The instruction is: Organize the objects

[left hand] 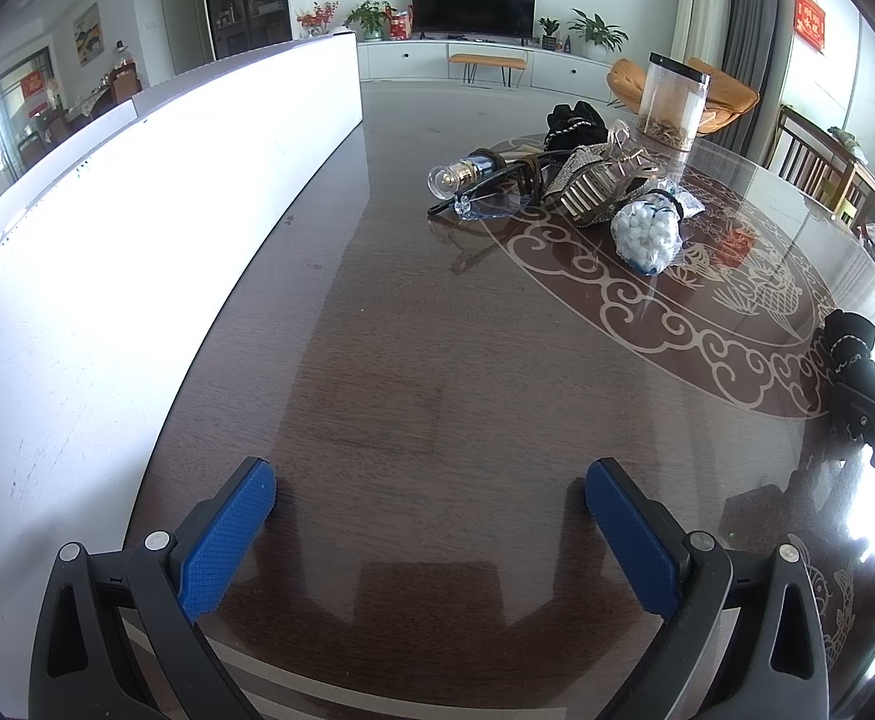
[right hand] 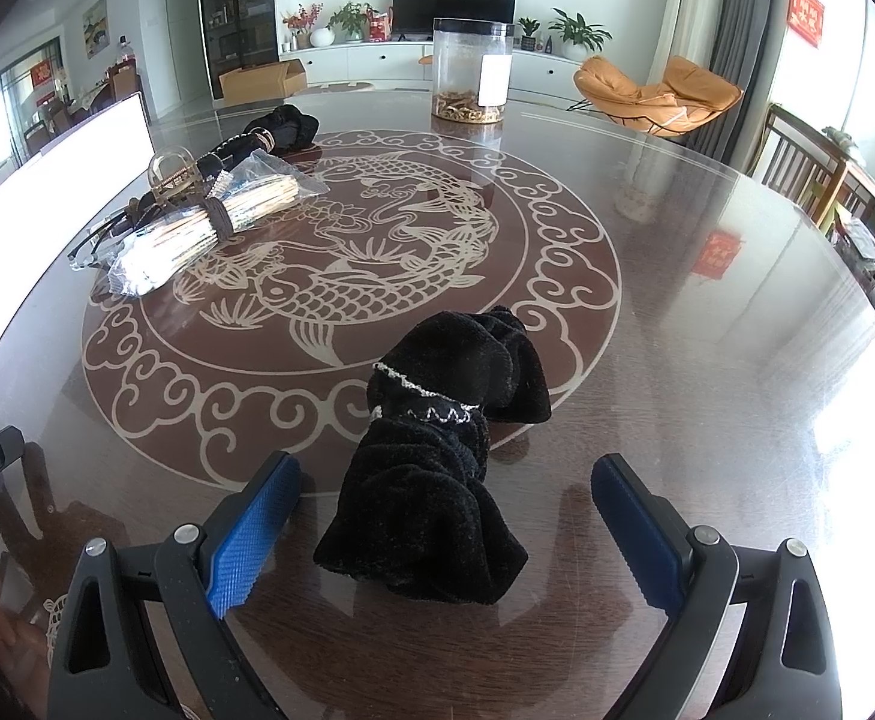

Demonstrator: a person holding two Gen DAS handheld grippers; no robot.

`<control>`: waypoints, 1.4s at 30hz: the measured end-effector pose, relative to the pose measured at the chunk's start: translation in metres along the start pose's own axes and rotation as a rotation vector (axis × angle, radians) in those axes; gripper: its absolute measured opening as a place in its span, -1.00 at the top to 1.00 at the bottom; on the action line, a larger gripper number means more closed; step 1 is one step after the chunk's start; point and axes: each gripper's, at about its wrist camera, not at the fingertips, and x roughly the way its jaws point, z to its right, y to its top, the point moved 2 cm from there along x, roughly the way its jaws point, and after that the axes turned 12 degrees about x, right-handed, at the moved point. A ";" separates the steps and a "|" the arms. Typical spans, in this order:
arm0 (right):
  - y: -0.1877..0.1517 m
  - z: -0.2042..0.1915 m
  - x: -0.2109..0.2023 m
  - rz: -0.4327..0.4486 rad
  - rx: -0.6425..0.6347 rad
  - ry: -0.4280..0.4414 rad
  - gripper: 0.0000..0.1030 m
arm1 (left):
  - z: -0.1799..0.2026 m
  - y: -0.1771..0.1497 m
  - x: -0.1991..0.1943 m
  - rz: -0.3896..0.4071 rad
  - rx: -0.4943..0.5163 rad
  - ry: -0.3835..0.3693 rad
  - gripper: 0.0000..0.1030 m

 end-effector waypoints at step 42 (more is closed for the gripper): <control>0.001 0.001 -0.003 -0.002 0.001 0.024 -0.90 | -0.025 0.022 -0.013 -0.038 -0.008 -0.421 0.29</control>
